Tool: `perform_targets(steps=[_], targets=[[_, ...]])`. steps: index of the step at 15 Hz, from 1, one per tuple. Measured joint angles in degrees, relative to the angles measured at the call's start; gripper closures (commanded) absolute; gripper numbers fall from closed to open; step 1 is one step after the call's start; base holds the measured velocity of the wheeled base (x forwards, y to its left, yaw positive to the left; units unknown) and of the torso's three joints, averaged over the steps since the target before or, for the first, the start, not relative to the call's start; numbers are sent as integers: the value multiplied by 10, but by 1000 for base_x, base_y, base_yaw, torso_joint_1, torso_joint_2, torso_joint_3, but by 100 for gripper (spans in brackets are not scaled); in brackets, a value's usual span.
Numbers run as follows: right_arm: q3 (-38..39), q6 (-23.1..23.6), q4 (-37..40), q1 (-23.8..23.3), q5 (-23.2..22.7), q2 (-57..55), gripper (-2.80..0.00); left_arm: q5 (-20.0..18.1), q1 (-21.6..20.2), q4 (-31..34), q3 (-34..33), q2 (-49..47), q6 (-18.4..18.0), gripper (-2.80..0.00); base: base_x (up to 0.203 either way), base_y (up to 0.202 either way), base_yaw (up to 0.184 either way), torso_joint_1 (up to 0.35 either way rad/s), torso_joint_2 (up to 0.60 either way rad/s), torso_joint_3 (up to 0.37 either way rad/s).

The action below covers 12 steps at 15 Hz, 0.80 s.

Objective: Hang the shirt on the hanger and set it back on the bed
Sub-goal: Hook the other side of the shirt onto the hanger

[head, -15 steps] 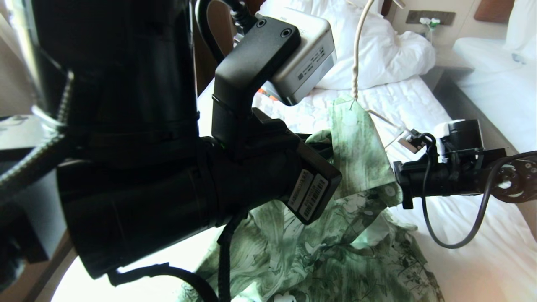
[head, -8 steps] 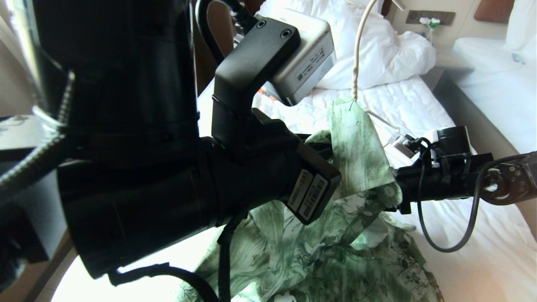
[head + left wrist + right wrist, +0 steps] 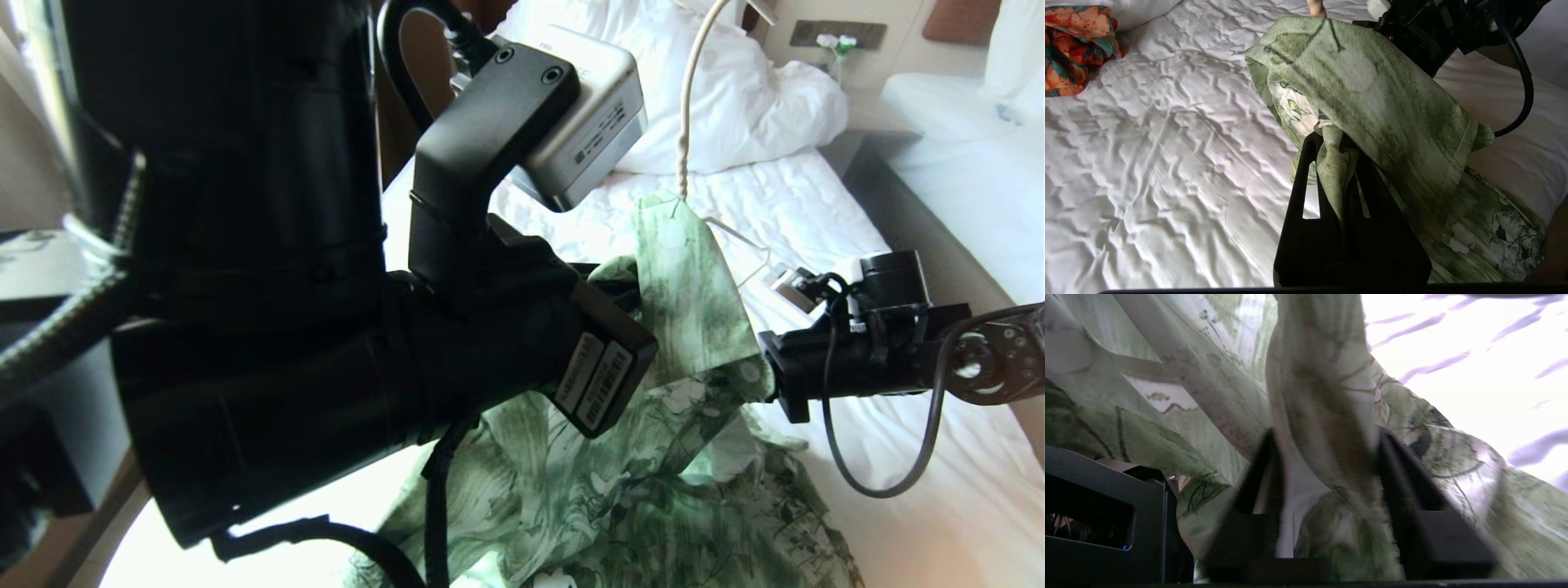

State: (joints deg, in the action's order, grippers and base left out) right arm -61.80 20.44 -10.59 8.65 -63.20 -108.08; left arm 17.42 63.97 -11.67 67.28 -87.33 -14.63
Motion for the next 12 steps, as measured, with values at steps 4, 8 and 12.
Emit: perform_targets(steps=[4,8,12], targets=[[10,-50,17,-32,-3,28,0,0,-9,-3,-13,12,24,0,0,0,0,0,0,0],[12,-76,19,-82,-4,50,0,-1,-10,-3,-50,38,56,0,0,0,0,0,0,0],[8,-77,20,-98,-4,60,0,-3,18,0,-89,70,98,0,0,0,0,0,0,0]])
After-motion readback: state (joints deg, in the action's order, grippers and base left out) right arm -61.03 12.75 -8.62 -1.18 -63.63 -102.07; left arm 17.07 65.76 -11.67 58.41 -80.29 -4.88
